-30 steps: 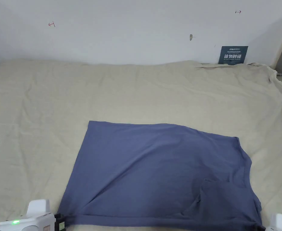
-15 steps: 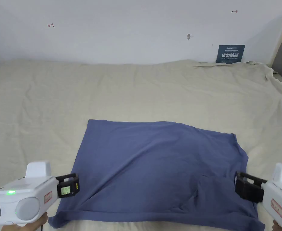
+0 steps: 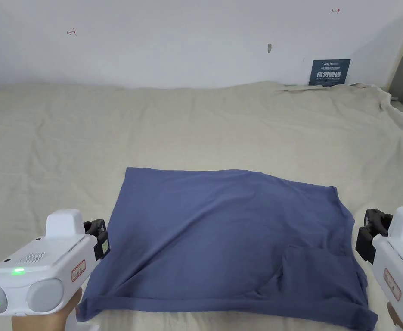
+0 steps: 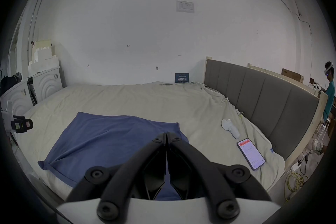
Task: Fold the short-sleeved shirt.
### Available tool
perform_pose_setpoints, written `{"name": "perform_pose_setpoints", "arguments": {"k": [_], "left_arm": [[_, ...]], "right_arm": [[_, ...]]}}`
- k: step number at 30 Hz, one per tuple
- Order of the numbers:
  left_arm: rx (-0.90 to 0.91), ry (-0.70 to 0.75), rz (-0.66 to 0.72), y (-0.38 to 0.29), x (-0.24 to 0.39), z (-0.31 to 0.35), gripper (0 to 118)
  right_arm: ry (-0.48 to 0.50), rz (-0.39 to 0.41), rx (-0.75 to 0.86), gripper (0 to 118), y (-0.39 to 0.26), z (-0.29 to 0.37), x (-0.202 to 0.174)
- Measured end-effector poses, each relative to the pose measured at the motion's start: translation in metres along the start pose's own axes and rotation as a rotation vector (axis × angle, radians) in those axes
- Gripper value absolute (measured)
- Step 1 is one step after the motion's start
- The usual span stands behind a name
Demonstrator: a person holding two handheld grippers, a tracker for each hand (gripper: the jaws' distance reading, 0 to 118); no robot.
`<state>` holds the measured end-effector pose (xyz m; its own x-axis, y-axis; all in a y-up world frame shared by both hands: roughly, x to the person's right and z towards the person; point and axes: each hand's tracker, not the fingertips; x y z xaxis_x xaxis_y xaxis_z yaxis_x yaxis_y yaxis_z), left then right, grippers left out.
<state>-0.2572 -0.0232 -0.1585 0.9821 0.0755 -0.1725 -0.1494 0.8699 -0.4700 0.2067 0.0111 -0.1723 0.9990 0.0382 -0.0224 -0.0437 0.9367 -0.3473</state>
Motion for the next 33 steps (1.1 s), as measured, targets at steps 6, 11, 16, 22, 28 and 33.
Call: {"name": "perform_pose_setpoints", "arguments": {"k": [6,11,16,22,28,33], "left_arm": [[-0.203,0.003,0.017,-0.009,-0.015,-0.01,0],[-0.385,0.015,0.013,-0.029,-0.03,-0.019,0],[-0.458,0.017,0.036,-0.056,-0.045,-0.033,81],[-0.502,0.1,0.01,-0.085,-0.057,-0.051,101],[-0.54,0.129,-0.015,-0.1,-0.062,-0.066,88],[-0.553,0.035,0.005,-0.101,-0.051,-0.066,10]], "right_arm": [[0.006,-0.014,-0.008,0,-0.003,-0.001,0.003],[-0.003,-0.017,-0.028,0,-0.006,-0.001,0.002],[-0.002,-0.02,-0.05,0,-0.014,-0.011,0.011],[-0.004,-0.025,-0.069,0,-0.015,-0.008,0.006],[-0.008,-0.031,-0.105,0,-0.025,-0.011,0.011],[-0.01,-0.036,-0.142,0,-0.034,-0.017,0.017]]}}
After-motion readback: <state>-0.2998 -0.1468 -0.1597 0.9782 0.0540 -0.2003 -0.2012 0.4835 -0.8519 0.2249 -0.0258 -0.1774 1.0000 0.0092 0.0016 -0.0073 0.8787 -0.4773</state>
